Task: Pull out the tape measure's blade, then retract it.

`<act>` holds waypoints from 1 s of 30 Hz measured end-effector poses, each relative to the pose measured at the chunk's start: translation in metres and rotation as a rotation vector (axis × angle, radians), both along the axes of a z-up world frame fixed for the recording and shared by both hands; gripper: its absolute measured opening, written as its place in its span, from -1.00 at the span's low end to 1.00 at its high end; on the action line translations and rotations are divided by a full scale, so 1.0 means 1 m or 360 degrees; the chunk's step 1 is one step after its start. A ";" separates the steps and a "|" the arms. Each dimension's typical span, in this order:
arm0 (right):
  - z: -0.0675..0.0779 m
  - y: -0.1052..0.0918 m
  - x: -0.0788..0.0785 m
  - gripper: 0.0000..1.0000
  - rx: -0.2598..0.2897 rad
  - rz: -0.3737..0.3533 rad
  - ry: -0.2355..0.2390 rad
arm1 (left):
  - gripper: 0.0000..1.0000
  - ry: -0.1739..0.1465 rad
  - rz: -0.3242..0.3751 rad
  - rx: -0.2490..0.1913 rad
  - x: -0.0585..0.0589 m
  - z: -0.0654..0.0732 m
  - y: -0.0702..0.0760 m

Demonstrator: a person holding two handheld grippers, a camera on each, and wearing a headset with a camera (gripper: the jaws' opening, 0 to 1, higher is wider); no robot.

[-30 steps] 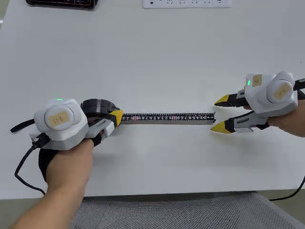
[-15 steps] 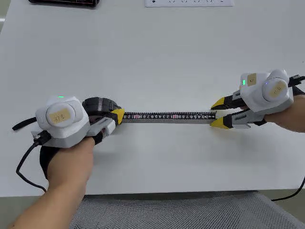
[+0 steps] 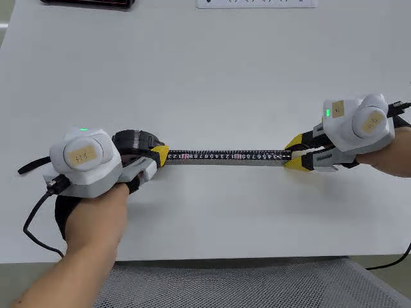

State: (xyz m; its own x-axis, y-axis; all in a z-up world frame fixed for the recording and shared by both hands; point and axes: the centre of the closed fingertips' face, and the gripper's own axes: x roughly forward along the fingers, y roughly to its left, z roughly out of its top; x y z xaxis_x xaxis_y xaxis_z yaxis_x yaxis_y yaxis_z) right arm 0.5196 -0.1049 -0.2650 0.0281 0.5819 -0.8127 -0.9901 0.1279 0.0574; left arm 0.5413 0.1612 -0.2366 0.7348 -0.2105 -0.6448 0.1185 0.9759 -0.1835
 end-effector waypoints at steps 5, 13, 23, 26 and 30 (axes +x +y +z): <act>0.000 0.000 0.001 -0.76 0.0000 -0.0010 -0.0021 | 0.20 -0.0008 -0.0003 -0.0011 0.000 0.000 0.000; 0.000 0.000 0.001 -0.77 0.0003 -0.0023 -0.0021 | 0.20 0.0002 -0.0007 -0.0020 0.001 0.000 0.000; 0.000 -0.001 0.001 -0.78 -0.0014 -0.0011 -0.0032 | 0.18 0.0019 -0.0020 0.0002 0.000 -0.001 0.000; -0.001 -0.001 0.002 -0.79 -0.0019 -0.0008 -0.0035 | 0.17 0.0021 -0.0018 0.0005 0.000 -0.001 0.000; -0.001 -0.001 0.001 -0.79 -0.0026 0.0003 -0.0043 | 0.15 0.0022 -0.0019 0.0006 0.000 -0.001 0.000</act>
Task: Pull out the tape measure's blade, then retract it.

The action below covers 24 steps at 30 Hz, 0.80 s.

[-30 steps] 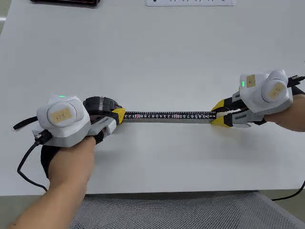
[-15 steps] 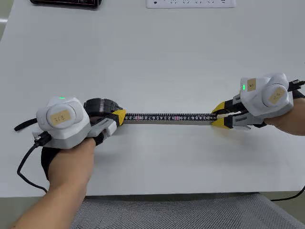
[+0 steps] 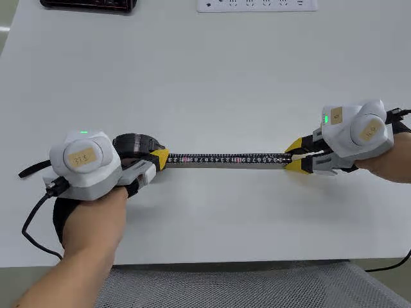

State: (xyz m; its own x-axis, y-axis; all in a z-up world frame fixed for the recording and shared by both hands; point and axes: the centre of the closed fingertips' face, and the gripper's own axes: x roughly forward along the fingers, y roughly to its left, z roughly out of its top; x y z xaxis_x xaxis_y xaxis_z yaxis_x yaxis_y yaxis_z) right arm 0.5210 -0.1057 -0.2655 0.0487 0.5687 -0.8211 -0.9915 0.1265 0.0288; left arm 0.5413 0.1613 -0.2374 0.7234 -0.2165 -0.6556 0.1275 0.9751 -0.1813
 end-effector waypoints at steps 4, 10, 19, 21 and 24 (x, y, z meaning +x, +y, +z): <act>0.000 0.000 0.000 -0.80 0.0001 0.0001 0.0000 | 0.15 0.0007 -0.0004 -0.0002 0.000 0.000 0.000; 0.000 0.000 0.000 -0.80 -0.0012 0.0012 -0.0010 | 0.15 0.0008 -0.0005 -0.0007 0.000 0.000 0.000; 0.002 0.006 -0.001 -0.81 0.0015 0.0015 -0.0001 | 0.14 0.0011 -0.0001 -0.0016 -0.001 0.001 0.000; 0.003 0.007 -0.001 -0.81 0.0020 0.0016 0.0000 | 0.14 0.0012 0.0000 -0.0019 -0.001 0.001 0.000; 0.003 0.009 0.000 -0.81 0.0025 0.0019 0.0002 | 0.14 0.0015 0.0002 -0.0027 -0.001 0.001 0.000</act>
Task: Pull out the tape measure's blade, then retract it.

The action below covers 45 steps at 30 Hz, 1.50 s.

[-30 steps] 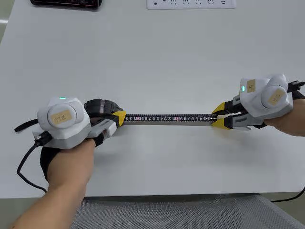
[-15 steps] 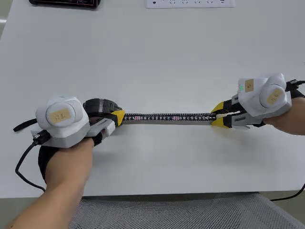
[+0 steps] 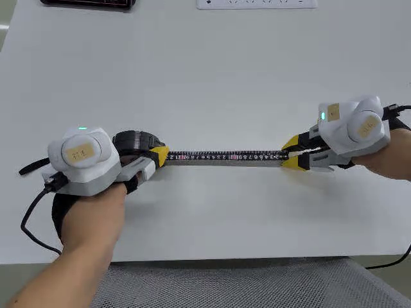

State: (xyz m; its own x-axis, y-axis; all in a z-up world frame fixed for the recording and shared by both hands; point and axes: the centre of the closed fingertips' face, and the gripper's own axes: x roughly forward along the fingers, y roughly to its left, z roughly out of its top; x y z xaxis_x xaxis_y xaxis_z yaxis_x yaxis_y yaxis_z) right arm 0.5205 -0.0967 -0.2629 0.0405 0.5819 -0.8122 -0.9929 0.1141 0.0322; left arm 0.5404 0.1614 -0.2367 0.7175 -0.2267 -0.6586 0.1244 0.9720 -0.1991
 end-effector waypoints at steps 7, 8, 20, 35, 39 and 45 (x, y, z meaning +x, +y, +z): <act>0.000 0.006 0.000 -0.81 0.0010 0.0009 0.0002 | 0.15 0.0004 0.0000 -0.0016 0.000 0.000 0.000; 0.000 0.007 0.000 -0.81 0.0012 0.0010 0.0003 | 0.15 0.0003 0.0000 -0.0017 -0.001 0.000 0.000; -0.001 0.015 0.000 -0.81 0.0024 0.0019 0.0019 | 0.15 0.0004 -0.0003 -0.0033 0.000 0.000 0.001; -0.002 0.023 0.001 -0.81 0.0045 0.0036 0.0024 | 0.14 0.0005 0.0003 -0.0045 0.000 -0.001 0.001; -0.002 0.025 0.001 -0.81 0.0051 0.0036 0.0030 | 0.14 0.0004 0.0005 -0.0050 0.000 -0.001 0.001; -0.002 0.029 0.002 -0.80 0.0063 0.0032 0.0040 | 0.14 0.0004 0.0009 -0.0063 0.000 -0.001 0.001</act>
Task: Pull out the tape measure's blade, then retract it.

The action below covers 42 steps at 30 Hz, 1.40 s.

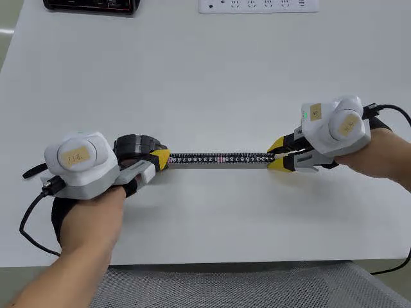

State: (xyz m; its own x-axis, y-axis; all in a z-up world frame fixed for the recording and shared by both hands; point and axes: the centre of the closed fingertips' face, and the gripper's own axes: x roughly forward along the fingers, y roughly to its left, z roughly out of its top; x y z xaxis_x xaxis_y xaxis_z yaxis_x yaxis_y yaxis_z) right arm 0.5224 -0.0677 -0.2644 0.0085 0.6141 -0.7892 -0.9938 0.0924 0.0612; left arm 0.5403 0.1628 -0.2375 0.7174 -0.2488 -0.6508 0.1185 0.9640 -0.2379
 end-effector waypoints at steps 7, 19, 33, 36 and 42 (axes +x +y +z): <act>0.000 0.005 0.001 -0.80 0.0013 0.0004 0.0015 | 0.13 0.0000 0.0001 -0.0011 0.000 0.001 0.000; 0.001 0.017 0.000 -0.80 0.0035 0.0007 0.0041 | 0.13 0.0009 -0.0001 -0.0020 -0.001 0.001 0.000; 0.002 0.040 0.000 -0.80 0.0083 0.0015 0.0068 | 0.12 0.0017 -0.0008 -0.0025 0.000 0.001 0.001; 0.003 0.044 0.001 -0.80 0.0092 0.0016 0.0071 | 0.12 0.0017 -0.0007 -0.0027 0.000 0.001 0.001; 0.003 0.054 0.000 -0.80 0.0111 0.0017 0.0077 | 0.12 0.0018 -0.0008 -0.0030 0.000 0.002 0.001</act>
State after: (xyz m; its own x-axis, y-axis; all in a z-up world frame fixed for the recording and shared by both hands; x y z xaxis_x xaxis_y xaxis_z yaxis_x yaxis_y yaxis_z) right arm 0.5226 -0.0142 -0.2618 -0.0352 0.6676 -0.7437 -0.9905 0.0758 0.1150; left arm 0.5402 0.1634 -0.2360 0.7086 -0.2649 -0.6540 0.1208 0.9587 -0.2575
